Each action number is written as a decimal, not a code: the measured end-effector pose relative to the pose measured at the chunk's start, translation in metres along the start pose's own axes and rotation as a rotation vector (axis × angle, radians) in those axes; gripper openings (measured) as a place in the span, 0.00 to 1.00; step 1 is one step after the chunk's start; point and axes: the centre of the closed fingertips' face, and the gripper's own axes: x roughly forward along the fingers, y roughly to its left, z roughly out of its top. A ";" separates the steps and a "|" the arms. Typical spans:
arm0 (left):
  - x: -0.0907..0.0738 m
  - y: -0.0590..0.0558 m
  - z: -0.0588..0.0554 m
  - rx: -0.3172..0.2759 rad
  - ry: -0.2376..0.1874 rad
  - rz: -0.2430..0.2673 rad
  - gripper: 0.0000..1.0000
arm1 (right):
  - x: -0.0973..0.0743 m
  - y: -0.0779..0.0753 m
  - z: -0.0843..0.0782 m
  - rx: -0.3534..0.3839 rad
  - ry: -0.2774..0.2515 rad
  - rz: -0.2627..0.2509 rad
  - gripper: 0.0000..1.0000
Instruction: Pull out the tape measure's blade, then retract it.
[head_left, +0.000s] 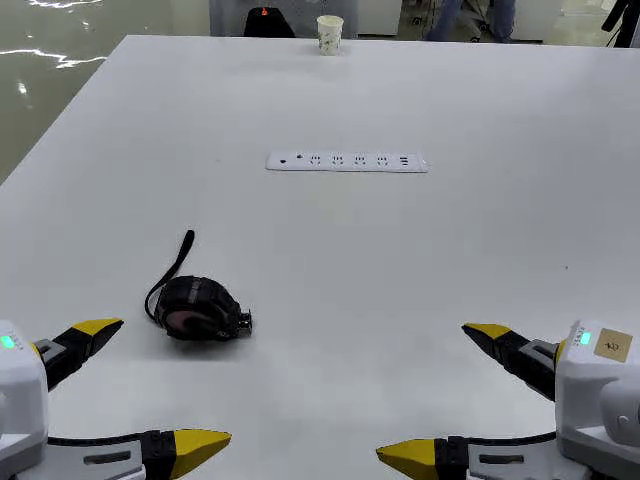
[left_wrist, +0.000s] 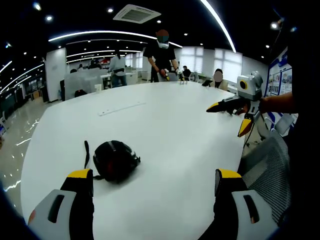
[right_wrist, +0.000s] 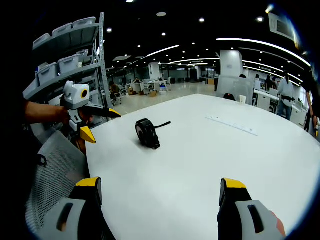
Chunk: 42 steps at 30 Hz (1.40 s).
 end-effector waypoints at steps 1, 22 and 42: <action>0.000 0.000 0.000 0.000 0.000 -0.002 0.99 | 0.000 -0.001 0.000 -0.001 0.002 0.001 0.98; 0.010 0.017 0.004 0.040 0.019 -0.017 0.99 | 0.022 -0.014 0.003 -0.061 0.030 0.045 0.95; 0.026 0.038 0.003 0.124 0.086 -0.068 0.99 | 0.046 -0.023 0.005 -0.117 0.072 0.123 0.92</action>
